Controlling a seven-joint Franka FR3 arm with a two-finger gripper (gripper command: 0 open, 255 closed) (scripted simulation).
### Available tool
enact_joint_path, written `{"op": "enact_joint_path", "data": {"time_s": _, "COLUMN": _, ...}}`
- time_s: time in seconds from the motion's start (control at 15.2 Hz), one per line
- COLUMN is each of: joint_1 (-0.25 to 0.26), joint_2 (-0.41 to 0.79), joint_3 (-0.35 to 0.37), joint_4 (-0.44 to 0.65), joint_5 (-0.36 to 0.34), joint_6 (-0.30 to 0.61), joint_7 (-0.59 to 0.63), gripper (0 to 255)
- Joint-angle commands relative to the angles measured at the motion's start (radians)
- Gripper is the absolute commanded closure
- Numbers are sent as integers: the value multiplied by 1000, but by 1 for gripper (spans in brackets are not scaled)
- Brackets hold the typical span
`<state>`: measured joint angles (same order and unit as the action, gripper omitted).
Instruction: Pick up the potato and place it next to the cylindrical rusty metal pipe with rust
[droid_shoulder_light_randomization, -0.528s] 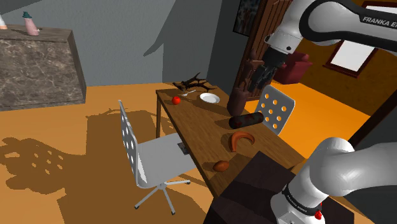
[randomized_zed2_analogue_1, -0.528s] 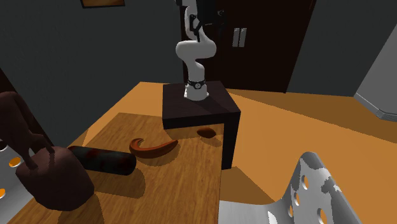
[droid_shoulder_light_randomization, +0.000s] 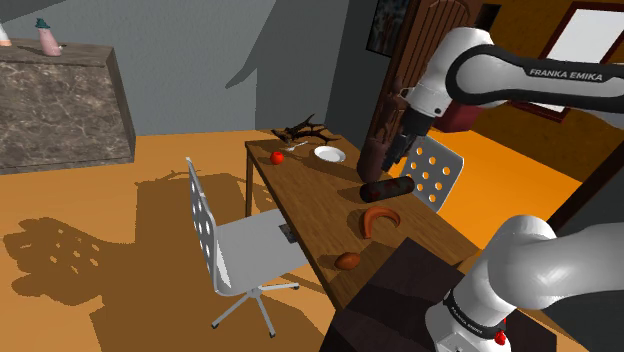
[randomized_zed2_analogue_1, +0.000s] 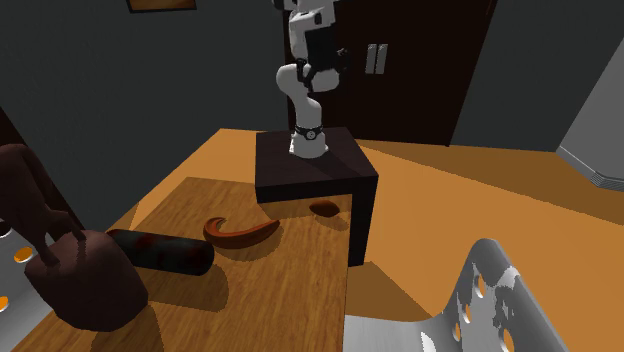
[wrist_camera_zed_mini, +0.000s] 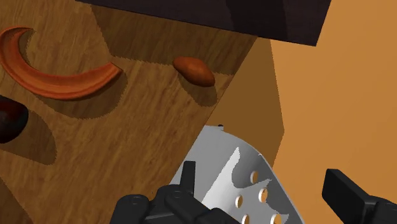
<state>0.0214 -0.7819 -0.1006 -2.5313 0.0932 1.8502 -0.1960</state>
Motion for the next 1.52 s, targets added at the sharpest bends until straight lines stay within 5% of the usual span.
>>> {"op": "enact_joint_path", "data": {"time_s": 0.0, "joint_1": 9, "joint_2": 14, "joint_3": -28, "joint_4": -58, "joint_5": -5, "joint_6": 64, "joint_7": -63, "gripper": 0}}
{"op": "enact_joint_path", "data": {"time_s": 0.59, "joint_1": 74, "joint_2": 177, "joint_3": -148, "joint_4": -244, "joint_5": 3, "joint_6": 364, "joint_7": -335, "gripper": 0}}
{"op": "enact_joint_path", "data": {"time_s": 0.99, "joint_1": 164, "joint_2": 390, "joint_3": -252, "joint_4": -296, "joint_5": 70, "joint_6": 588, "joint_7": -566, "gripper": 0}}
{"op": "enact_joint_path", "data": {"time_s": 1.25, "joint_1": 271, "joint_2": 577, "joint_3": -338, "joint_4": -290, "joint_5": 212, "joint_6": 726, "joint_7": -786, "gripper": 0}}
{"op": "enact_joint_path", "data": {"time_s": 1.45, "joint_1": 362, "joint_2": 742, "joint_3": -386, "joint_4": -256, "joint_5": 425, "joint_6": 795, "joint_7": -1024, "gripper": 0}}
